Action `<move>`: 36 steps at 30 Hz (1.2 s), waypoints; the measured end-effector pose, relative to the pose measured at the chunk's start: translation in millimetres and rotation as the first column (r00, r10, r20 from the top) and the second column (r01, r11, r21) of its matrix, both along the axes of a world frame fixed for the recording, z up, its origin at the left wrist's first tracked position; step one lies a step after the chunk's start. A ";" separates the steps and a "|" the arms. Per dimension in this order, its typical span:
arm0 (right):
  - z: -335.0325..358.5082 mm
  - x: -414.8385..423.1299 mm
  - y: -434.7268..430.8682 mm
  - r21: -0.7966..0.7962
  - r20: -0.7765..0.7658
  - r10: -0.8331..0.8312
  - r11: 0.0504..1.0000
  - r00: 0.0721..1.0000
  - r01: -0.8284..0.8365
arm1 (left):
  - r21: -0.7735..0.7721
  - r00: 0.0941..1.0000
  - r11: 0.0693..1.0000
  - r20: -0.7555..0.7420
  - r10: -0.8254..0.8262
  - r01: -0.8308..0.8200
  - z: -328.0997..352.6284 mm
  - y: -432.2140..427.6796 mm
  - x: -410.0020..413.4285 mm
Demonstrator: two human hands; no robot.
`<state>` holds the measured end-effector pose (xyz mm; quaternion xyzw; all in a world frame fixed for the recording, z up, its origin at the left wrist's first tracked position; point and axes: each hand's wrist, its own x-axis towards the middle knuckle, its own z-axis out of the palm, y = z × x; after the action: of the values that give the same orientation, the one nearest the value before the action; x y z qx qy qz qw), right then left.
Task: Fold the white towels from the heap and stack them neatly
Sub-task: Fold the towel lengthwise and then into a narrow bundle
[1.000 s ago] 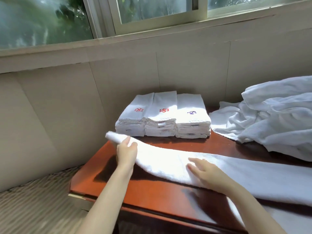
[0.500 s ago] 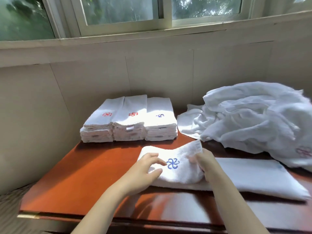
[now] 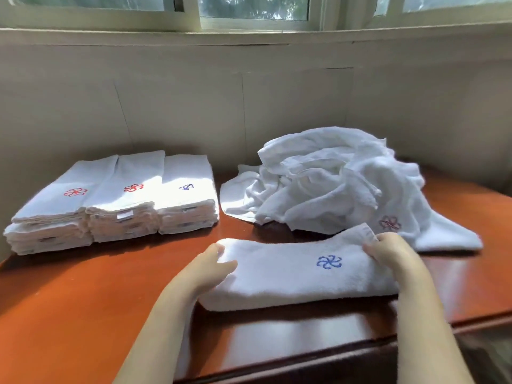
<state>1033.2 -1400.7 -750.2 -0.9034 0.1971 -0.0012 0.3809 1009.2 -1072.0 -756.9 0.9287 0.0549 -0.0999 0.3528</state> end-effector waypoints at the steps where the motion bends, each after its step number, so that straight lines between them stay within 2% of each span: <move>1: -3.6 0.5 -2.9 -0.037 -0.018 0.012 0.999 1.000 -0.013 | 0.020 1.000 1.000 -0.019 0.014 -0.014 -4.5 -8.7 1.8; 5: -16.5 5.1 -10.7 -0.087 0.003 0.091 0.992 0.996 -0.091 | 0.198 0.995 0.975 0.033 0.091 -0.096 -21.6 -20.6 0.8; 7: -17.0 8.2 -16.2 -0.061 0.044 0.105 0.993 0.993 -0.102 | 0.175 0.994 0.979 0.051 0.099 -0.107 -27.6 -17.2 1.8; 10: -16.2 15.1 -22.9 -0.011 0.135 0.015 1.000 0.991 -0.014 | 0.115 0.987 0.982 0.060 0.147 -0.153 -34.1 -12.6 4.9; 14: -26.6 19.1 -25.6 -0.089 0.018 -0.141 0.986 0.990 0.142 | 0.064 0.963 0.961 0.006 0.269 -0.269 -35.0 -6.2 10.4; 17: -33.8 19.0 -26.3 -0.109 -0.002 -0.185 0.977 0.983 0.184 | 0.042 0.969 0.969 -0.013 0.245 -0.244 -30.2 -6.8 9.7; 19: -33.5 17.3 -25.8 -0.114 0.016 -0.205 0.972 0.979 0.205 | -0.168 0.985 0.972 -0.086 0.152 -0.165 -22.7 -6.8 4.7; 21: -33.8 15.6 -24.7 -0.109 0.043 -0.227 0.967 0.973 0.230 | -0.459 0.985 0.883 -0.173 0.018 -0.097 -14.3 -4.9 -4.6; 22: -34.7 14.4 -24.3 -0.106 0.060 -0.239 0.964 0.969 0.245 | -0.548 0.982 0.833 -0.186 -0.032 -0.076 -10.4 -2.9 -9.5; 27: -38.6 7.4 -21.7 -0.063 0.120 -0.276 0.957 0.954 0.285 | -0.667 0.988 0.734 -0.146 0.042 -0.130 -8.5 4.6 -6.8; 30: -40.4 5.5 -16.2 -0.049 0.108 -0.281 0.957 0.954 0.287 | -0.665 0.977 0.720 -0.193 0.091 -0.199 -11.7 9.2 -0.7; 33: -36.8 1.5 -7.1 -0.114 0.064 -0.292 0.948 0.954 0.298 | -0.565 0.968 0.788 -0.188 0.165 -0.244 -15.9 10.3 -3.1; 35: -32.4 -1.6 1.9 -0.271 0.099 -0.324 0.901 0.941 0.339 | -0.496 0.948 0.808 -0.166 0.270 -0.317 -21.5 11.0 -1.8; 36: -28.9 -1.7 7.3 -0.379 0.152 -0.308 0.859 0.939 0.344 | -0.512 0.942 0.792 -0.139 0.305 -0.332 -24.3 10.3 -0.8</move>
<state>1031.5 -1393.5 -779.1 -0.9146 0.3260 -0.1450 0.1905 1008.4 -1061.8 -781.2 0.7701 0.1895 -0.0728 0.6047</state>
